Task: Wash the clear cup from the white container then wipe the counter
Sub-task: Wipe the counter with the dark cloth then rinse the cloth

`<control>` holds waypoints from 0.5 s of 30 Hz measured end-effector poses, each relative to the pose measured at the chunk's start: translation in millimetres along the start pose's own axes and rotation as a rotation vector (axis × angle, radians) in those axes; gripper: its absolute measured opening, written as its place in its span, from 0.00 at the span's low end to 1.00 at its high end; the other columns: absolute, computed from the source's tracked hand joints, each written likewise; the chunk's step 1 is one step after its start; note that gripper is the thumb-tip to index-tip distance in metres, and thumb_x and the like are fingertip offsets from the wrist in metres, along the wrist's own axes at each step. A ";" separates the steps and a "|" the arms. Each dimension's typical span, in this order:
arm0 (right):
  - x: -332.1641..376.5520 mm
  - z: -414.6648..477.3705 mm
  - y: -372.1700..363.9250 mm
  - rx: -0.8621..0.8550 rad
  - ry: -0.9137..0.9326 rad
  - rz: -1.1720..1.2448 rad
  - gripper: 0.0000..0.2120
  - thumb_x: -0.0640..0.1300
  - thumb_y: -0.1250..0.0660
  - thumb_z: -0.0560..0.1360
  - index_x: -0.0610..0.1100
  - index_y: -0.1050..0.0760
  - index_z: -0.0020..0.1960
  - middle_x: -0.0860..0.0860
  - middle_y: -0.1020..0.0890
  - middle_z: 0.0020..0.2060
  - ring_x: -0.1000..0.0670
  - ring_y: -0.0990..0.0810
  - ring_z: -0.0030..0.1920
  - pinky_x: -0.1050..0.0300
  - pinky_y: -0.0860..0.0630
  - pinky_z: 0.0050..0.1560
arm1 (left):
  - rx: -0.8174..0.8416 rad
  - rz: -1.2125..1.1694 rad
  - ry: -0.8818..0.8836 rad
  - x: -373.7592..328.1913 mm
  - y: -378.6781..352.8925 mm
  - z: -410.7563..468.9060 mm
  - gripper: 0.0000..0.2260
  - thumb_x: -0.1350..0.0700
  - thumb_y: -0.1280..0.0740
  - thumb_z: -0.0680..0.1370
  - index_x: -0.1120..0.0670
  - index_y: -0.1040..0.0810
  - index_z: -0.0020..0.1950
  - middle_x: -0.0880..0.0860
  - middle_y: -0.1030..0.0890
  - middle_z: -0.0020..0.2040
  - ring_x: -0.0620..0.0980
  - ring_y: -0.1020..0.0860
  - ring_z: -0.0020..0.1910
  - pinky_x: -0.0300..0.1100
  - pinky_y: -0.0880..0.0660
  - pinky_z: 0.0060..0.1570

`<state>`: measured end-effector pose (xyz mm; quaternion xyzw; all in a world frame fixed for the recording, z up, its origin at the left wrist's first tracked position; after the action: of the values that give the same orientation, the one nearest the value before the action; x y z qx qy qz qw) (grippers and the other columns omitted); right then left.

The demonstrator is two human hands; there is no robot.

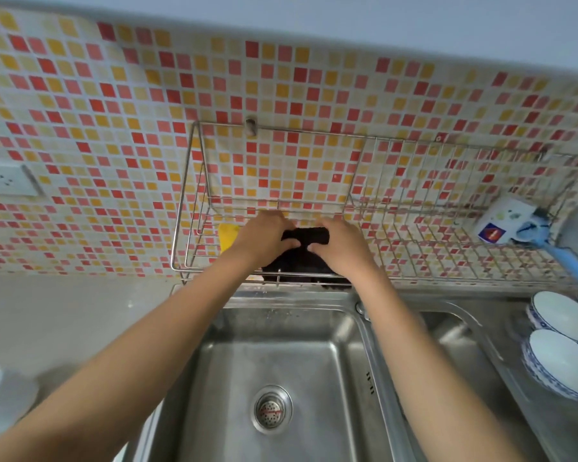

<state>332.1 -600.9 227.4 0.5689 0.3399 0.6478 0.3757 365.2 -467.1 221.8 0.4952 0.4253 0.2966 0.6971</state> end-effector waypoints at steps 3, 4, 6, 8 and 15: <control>-0.1 -8.6 -20.1 0.259 -0.033 0.013 0.26 0.49 0.33 0.76 0.48 0.33 0.73 0.49 0.32 0.72 0.46 0.31 0.68 0.56 0.33 0.63 | 0.260 -0.036 0.043 0.2 -25.9 -8.4 0.24 0.43 0.35 0.78 0.52 0.28 0.71 0.53 0.25 0.67 0.55 0.27 0.64 0.48 0.28 0.62; 1.1 -9.2 -20.8 0.294 -0.035 -0.012 0.25 0.48 0.34 0.77 0.48 0.33 0.73 0.49 0.34 0.73 0.46 0.32 0.68 0.56 0.34 0.63 | 0.300 -0.073 0.063 0.3 -27.8 -10.9 0.24 0.44 0.35 0.78 0.52 0.30 0.72 0.52 0.27 0.69 0.54 0.27 0.65 0.47 0.29 0.64; 6.3 -10.5 -18.0 0.303 -0.037 -0.053 0.23 0.48 0.35 0.78 0.47 0.33 0.72 0.48 0.33 0.73 0.45 0.31 0.68 0.56 0.33 0.62 | 0.310 -0.091 0.062 -3.4 -23.1 -14.4 0.25 0.45 0.35 0.79 0.51 0.32 0.74 0.53 0.27 0.70 0.55 0.27 0.66 0.47 0.29 0.64; 5.5 -14.5 -19.5 0.279 -0.060 -0.107 0.22 0.52 0.42 0.81 0.45 0.33 0.72 0.46 0.31 0.71 0.44 0.31 0.68 0.52 0.33 0.64 | 0.265 -0.098 0.071 -7.6 -15.8 -21.5 0.26 0.45 0.38 0.80 0.53 0.36 0.75 0.54 0.29 0.71 0.56 0.29 0.68 0.48 0.31 0.66; 4.5 -25.2 -36.4 0.308 -0.040 -0.370 0.22 0.44 0.56 0.83 0.40 0.41 0.75 0.42 0.40 0.75 0.42 0.39 0.74 0.44 0.43 0.72 | 0.270 0.180 0.124 0.9 -17.9 -49.7 0.22 0.51 0.57 0.85 0.55 0.42 0.78 0.55 0.44 0.79 0.53 0.46 0.78 0.52 0.54 0.76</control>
<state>310.5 -579.5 194.9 0.5604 0.5254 0.4972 0.4034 321.4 -450.5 197.3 0.6010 0.4575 0.3281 0.5673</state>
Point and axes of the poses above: each hand's wrist, its own z-axis towards the middle knuckle, its own y-axis out of the back of the hand, x = y × z, the point moved 8 cm from there along z, towards the middle knuckle
